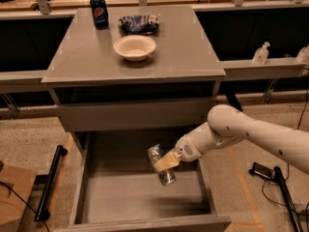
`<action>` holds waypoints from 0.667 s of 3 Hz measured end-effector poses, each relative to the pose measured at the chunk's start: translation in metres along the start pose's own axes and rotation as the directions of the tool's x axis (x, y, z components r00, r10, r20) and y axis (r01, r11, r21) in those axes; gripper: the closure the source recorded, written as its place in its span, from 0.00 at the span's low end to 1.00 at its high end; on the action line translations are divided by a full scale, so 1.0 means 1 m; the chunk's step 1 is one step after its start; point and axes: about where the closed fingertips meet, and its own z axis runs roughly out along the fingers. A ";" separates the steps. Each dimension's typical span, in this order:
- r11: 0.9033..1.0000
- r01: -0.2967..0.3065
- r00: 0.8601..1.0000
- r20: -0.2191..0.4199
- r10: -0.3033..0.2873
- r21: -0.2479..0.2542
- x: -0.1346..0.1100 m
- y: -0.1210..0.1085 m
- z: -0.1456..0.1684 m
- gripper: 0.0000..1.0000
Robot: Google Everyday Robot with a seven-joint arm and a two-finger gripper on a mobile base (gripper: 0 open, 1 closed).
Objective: Place redbull can into middle drawer
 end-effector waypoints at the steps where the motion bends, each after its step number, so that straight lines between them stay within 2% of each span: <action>1: 0.998 -0.058 0.998 0.014 0.058 -0.005 0.012 -0.009 0.054 0.82; 2: 0.993 -0.121 0.993 0.006 0.121 -0.007 0.023 -0.013 0.091 0.59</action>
Offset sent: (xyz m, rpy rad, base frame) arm -0.0185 0.0664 -0.1204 -0.0084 0.1438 -0.1399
